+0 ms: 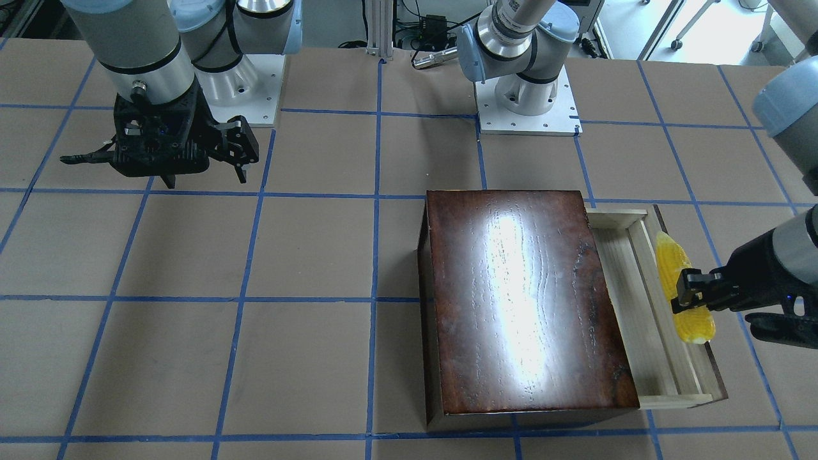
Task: Open drawer and put corn inside
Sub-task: 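Carry the corn over the open drawer and lower it inside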
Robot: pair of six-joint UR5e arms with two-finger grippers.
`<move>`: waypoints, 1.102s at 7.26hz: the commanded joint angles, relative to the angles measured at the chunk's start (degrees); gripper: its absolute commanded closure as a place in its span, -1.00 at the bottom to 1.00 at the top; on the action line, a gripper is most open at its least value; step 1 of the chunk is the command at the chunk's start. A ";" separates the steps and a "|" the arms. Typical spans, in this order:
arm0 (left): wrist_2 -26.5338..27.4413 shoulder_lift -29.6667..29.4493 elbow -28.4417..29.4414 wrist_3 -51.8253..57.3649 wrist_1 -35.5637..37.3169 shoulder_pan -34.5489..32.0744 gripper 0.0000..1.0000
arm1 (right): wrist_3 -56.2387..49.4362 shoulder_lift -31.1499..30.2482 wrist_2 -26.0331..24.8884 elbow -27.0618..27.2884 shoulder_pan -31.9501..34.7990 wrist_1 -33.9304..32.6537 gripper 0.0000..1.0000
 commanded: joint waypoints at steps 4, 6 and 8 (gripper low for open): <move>-2.94 -2.55 -3.86 0.58 2.16 -0.18 0.86 | 0.00 0.00 0.00 -0.01 0.00 0.00 -1.00; -5.22 -3.25 -3.95 0.67 2.25 -0.10 0.53 | 0.00 0.00 0.00 -0.02 -0.18 0.00 -1.00; -5.14 -3.87 -3.95 0.67 2.25 -0.10 -0.34 | 0.00 0.00 0.00 -0.02 -0.17 0.00 -1.00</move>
